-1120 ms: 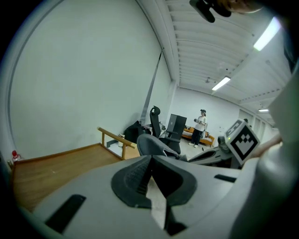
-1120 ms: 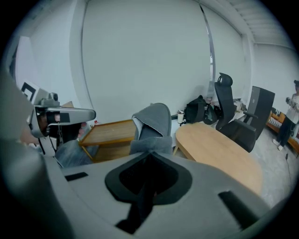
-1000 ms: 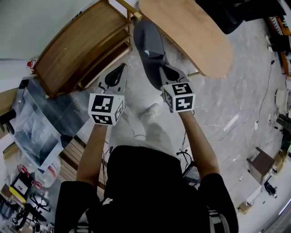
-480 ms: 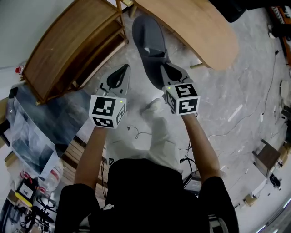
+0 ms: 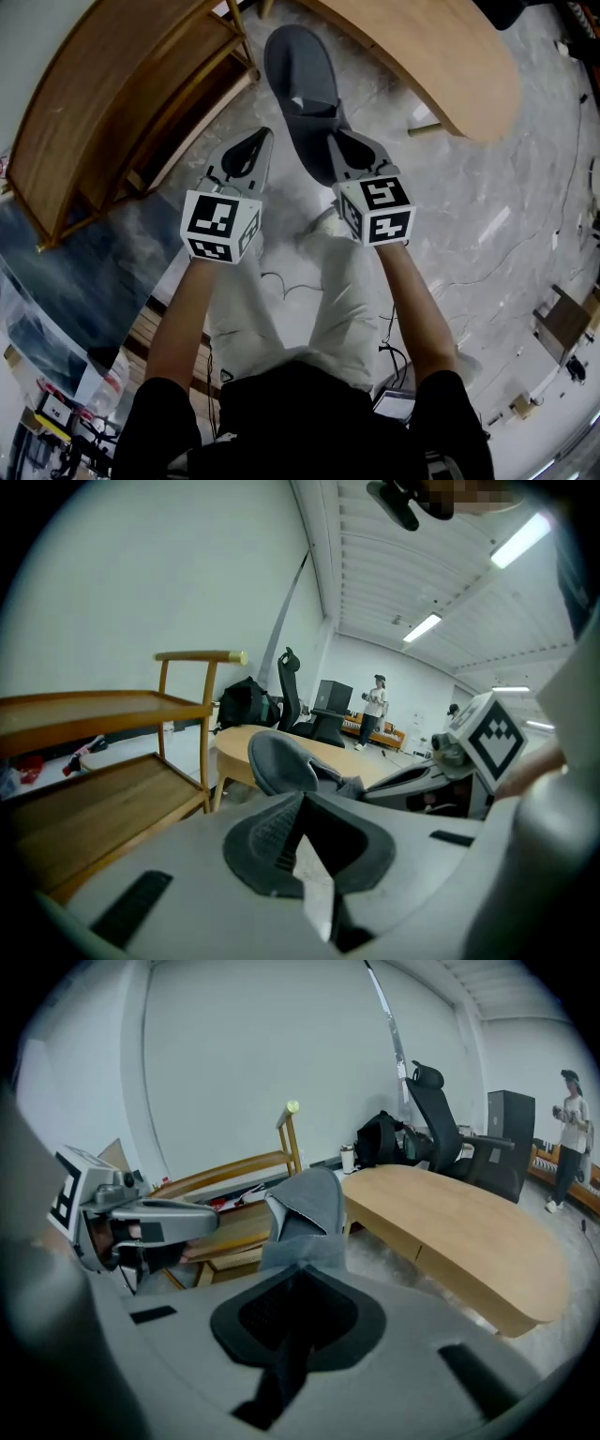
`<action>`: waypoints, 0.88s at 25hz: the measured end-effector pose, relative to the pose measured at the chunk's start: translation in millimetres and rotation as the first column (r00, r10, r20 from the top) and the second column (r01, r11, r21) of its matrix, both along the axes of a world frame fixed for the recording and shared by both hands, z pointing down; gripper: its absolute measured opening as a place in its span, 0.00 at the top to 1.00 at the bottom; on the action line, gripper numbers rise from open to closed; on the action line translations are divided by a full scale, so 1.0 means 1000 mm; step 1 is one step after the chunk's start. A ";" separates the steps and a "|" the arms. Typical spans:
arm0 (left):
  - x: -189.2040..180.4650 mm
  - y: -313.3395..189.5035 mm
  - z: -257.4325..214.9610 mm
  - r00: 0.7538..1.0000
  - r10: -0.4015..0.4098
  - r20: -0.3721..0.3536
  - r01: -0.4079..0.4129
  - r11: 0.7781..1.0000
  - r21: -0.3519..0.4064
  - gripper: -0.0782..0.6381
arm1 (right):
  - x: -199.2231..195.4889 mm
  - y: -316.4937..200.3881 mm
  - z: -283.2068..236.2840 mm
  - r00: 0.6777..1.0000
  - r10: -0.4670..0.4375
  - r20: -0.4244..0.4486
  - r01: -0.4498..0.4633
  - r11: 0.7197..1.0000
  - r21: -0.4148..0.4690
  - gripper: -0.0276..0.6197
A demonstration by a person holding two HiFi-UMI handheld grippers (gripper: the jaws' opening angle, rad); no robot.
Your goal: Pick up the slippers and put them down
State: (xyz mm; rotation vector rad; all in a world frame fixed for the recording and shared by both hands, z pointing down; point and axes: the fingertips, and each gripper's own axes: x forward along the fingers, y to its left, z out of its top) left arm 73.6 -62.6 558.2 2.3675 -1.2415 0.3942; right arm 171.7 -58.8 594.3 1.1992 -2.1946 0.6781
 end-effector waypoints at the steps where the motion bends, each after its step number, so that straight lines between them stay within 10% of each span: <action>1: 0.002 -0.002 0.019 1.000 0.003 0.001 -0.003 1.000 0.000 0.88 | 0.001 -0.002 0.019 1.000 -0.001 0.000 0.001 1.000 0.001 0.95; 22: 0.020 -0.045 0.317 0.996 0.093 0.016 -0.093 0.996 -0.015 0.88 | 0.030 -0.040 0.313 0.996 -0.072 -0.057 0.073 0.997 0.027 0.95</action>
